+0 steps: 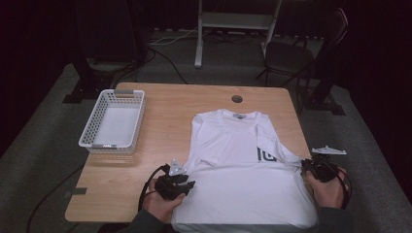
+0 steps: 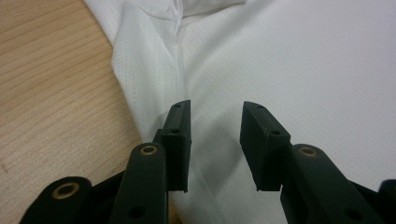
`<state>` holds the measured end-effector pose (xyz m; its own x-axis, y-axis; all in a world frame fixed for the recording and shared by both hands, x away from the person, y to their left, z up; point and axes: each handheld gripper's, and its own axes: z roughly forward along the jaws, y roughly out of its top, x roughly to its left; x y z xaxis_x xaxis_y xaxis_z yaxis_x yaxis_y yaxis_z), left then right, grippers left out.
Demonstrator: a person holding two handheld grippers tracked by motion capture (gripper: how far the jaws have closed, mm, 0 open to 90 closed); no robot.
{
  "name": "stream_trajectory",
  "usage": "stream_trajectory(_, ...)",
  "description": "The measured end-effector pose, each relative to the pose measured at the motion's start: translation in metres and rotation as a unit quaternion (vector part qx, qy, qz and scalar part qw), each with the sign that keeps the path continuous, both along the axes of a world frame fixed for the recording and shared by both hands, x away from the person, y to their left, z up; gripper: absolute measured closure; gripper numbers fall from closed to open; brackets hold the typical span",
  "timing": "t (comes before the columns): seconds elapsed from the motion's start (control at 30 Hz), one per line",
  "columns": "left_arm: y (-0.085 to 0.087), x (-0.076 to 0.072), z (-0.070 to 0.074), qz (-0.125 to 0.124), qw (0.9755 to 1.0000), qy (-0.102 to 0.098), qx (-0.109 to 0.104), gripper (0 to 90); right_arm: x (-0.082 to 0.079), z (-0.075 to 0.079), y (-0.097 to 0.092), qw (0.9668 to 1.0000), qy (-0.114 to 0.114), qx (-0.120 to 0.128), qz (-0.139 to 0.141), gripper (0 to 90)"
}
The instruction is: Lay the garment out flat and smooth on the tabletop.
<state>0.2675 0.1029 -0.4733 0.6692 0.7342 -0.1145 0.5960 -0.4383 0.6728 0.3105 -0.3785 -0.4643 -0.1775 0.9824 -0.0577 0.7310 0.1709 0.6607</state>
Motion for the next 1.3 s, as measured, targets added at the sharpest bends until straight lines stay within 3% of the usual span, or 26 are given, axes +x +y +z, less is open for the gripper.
stream_trajectory(0.23, 0.0, 0.0, 0.0, 0.001, 1.0, -0.001, 0.002, 64.4, -0.002, 0.02, 0.006, 0.9996, -0.029, 0.005, 0.005, 76.7)
stream_trajectory(0.37, 0.001, 0.0, 0.0, 0.003, 1.0, -0.001, 0.002, 64.6, 0.004, 0.025, 0.014, 0.9992, -0.033, 0.01, 0.019, 74.6)
stream_trajectory(0.7, 0.005, 0.001, 0.0, 0.01, 0.9999, -0.003, 0.005, 65.0, 0.019, 0.025, 0.042, 0.9983, -0.03, 0.014, 0.048, 69.1)
stream_trajectory(1.3, 0.01, 0.003, -0.001, 0.021, 0.9998, -0.005, -0.001, 65.2, 0.04, 0.017, 0.067, 0.9967, -0.026, 0.04, 0.065, 63.9)
